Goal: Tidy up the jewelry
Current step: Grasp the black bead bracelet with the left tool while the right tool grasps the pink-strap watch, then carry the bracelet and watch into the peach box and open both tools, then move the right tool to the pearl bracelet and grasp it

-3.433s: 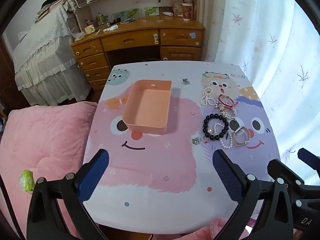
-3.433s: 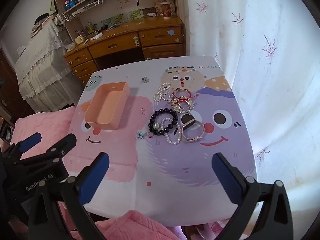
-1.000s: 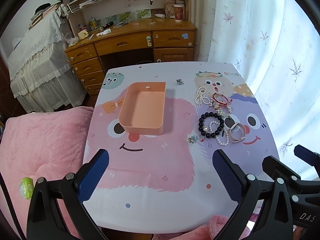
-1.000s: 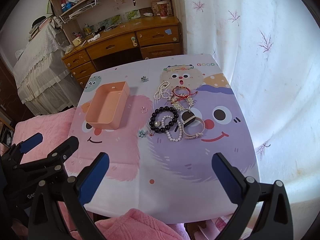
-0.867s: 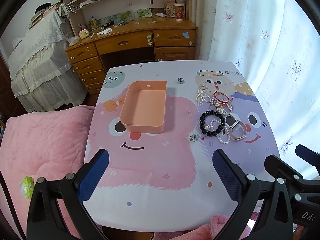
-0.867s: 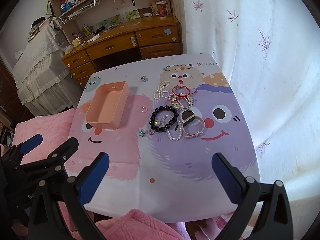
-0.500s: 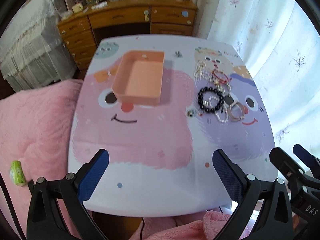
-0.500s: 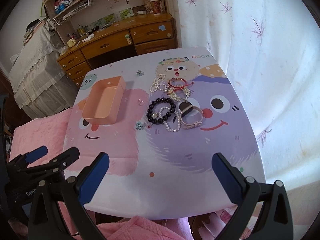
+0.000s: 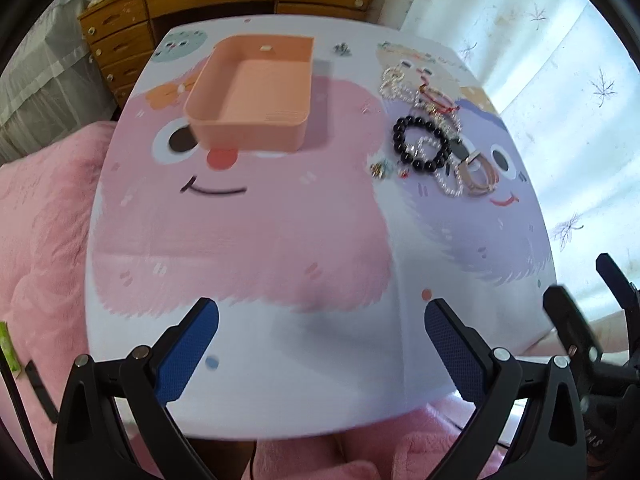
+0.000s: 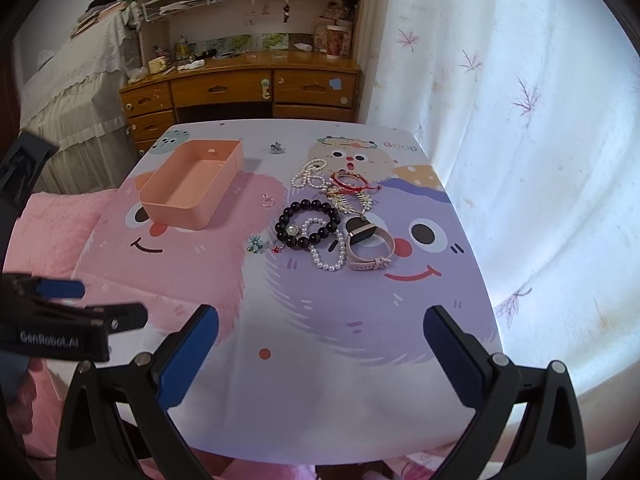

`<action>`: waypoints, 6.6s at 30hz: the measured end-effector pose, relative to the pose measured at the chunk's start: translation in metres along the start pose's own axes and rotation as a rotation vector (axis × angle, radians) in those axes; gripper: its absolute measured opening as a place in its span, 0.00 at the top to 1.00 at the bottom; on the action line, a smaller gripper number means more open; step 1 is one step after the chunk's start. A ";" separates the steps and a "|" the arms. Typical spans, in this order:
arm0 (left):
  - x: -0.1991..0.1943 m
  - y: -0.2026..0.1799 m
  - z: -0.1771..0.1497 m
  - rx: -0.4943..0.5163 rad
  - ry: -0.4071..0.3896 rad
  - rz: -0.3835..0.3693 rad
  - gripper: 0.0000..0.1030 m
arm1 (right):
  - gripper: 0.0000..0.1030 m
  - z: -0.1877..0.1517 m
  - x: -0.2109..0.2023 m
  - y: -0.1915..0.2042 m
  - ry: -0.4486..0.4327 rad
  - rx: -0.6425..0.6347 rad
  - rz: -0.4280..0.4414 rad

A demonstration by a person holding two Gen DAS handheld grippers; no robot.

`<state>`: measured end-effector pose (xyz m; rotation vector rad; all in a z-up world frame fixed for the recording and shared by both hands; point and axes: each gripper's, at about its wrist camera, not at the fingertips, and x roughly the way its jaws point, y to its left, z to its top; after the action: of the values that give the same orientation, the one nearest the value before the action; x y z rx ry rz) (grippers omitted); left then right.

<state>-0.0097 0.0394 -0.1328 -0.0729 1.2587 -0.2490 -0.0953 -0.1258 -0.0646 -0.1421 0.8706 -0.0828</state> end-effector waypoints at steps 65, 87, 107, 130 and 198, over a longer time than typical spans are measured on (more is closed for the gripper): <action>0.057 -0.099 0.143 0.121 -0.224 -0.125 0.88 | 0.54 0.065 0.174 -0.075 0.045 0.114 0.225; -0.035 0.024 0.165 0.141 -0.391 -0.189 0.88 | 0.53 0.119 0.124 0.039 -0.084 0.198 0.254; 0.005 0.118 0.195 0.125 -0.357 -0.238 0.61 | 0.40 0.142 0.145 0.155 -0.054 0.146 0.285; 0.023 0.085 0.113 0.030 -0.197 0.014 0.21 | 0.39 0.063 0.123 0.084 0.048 0.098 0.255; 0.130 -0.081 0.091 0.046 -0.036 0.106 0.83 | 0.87 0.052 0.214 -0.055 0.193 -0.204 0.374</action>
<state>0.1019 -0.0760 -0.2105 0.0289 1.2168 -0.1843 0.0813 -0.2036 -0.1840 -0.1613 1.0847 0.3474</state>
